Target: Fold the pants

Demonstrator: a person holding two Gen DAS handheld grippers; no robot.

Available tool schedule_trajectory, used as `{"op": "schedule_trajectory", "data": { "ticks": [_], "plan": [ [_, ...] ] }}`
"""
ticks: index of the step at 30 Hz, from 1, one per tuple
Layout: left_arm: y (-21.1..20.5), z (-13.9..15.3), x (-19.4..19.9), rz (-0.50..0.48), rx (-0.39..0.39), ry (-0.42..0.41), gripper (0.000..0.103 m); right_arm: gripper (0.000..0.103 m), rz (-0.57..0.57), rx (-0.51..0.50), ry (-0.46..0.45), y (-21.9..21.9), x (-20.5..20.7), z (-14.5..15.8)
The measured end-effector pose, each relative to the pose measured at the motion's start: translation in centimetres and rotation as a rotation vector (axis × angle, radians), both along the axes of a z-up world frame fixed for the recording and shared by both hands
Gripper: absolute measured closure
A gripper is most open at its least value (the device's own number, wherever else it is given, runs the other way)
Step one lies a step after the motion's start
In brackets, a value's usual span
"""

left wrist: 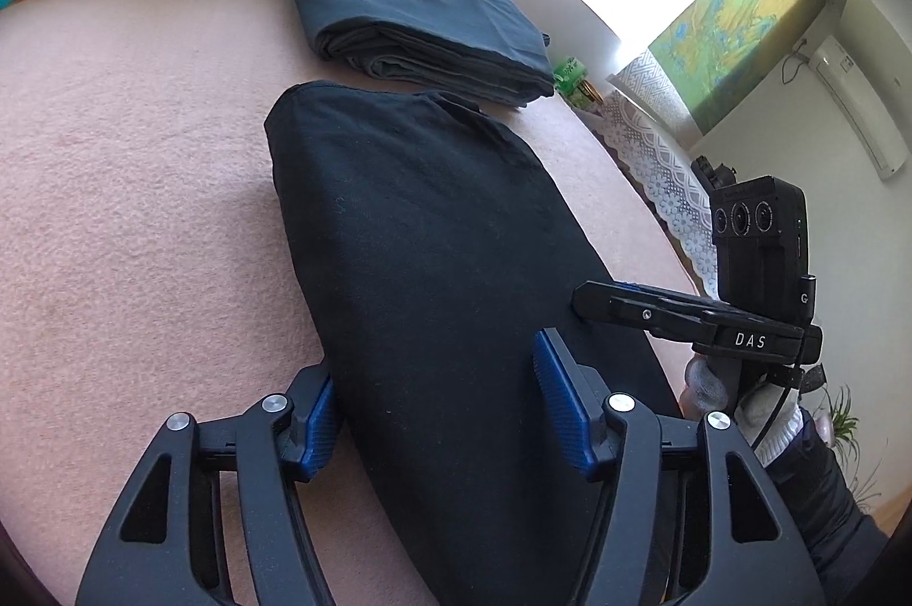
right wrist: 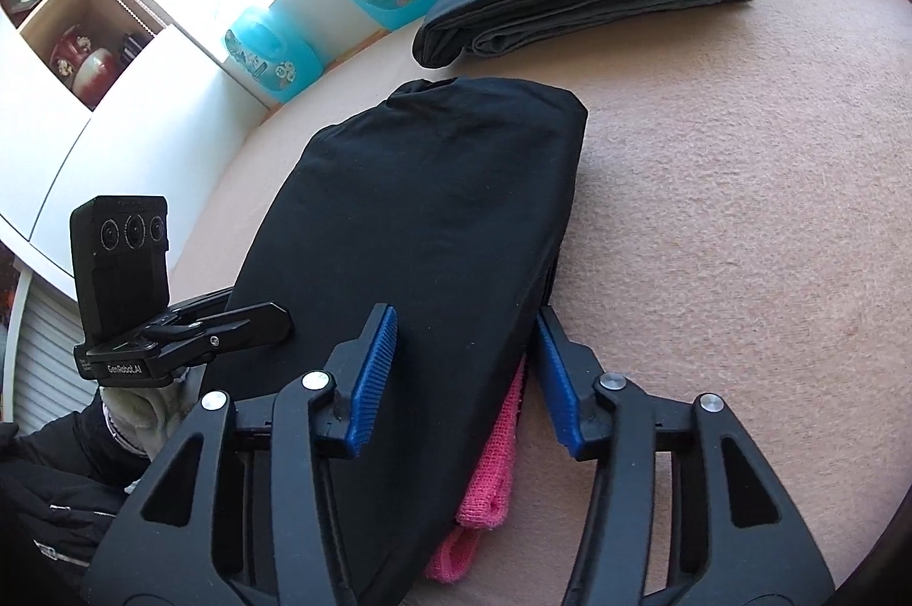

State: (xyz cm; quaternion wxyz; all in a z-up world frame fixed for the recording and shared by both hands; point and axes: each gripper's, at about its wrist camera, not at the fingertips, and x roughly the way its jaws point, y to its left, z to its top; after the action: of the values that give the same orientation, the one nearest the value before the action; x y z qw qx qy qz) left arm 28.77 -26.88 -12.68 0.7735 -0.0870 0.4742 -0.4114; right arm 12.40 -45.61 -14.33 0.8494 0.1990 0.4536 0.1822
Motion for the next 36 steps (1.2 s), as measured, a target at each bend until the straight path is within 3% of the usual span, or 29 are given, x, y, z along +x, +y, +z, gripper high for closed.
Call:
{"op": "schedule_trajectory", "data": {
  "ticks": [3, 10, 14, 18, 23, 27, 28, 29, 31, 34, 36],
  "plan": [
    [-0.7, 0.2, -0.2, -0.004, 0.019, -0.018, 0.043, 0.059, -0.017, -0.021, 0.005, 0.5, 0.1, 0.2],
    [-0.4, 1.0, -0.4, -0.005, 0.008, -0.045, 0.070, 0.082, -0.074, -0.037, -0.038, 0.6, -0.6, 1.7],
    [-0.6, 1.7, -0.9, -0.021, 0.015, -0.096, 0.078, 0.085, -0.076, -0.071, -0.050, 1.2, -0.7, 2.2],
    [-0.6, 1.9, -1.0, -0.018, 0.010, -0.104, 0.083, 0.087, -0.103, -0.045, -0.041, 1.0, -0.8, 2.5],
    [-0.6, 2.9, -1.0, -0.019, -0.020, -0.115, 0.090, 0.094, -0.078, -0.082, -0.093, 2.2, -1.4, 4.5],
    [-0.7, 2.8, -0.8, -0.017, -0.010, -0.116, 0.091, 0.090, -0.083, -0.169, -0.057, 2.5, -0.9, 4.0],
    [-0.6, 2.5, -0.7, -0.013, -0.011, -0.107, 0.091, 0.083, -0.096, -0.162, -0.036, 2.0, -0.8, 3.7],
    [-0.5, 2.3, -0.6, -0.009, -0.011, -0.102, 0.091, 0.083, -0.109, -0.157, -0.026, 1.6, -0.7, 3.3],
    [-0.4, 2.0, -0.5, -0.005, -0.007, -0.098, 0.091, 0.067, -0.123, -0.160, 0.000, 0.8, -0.7, 2.5],
    [-0.3, 1.8, -0.5, -0.007, -0.001, -0.098, 0.091, 0.055, -0.093, -0.092, 0.066, -0.2, -0.6, 1.0],
    [-0.2, 1.5, -0.4, -0.008, -0.002, -0.093, 0.090, 0.055, -0.074, -0.028, 0.060, -0.8, -0.7, 0.5]
  ]
}}
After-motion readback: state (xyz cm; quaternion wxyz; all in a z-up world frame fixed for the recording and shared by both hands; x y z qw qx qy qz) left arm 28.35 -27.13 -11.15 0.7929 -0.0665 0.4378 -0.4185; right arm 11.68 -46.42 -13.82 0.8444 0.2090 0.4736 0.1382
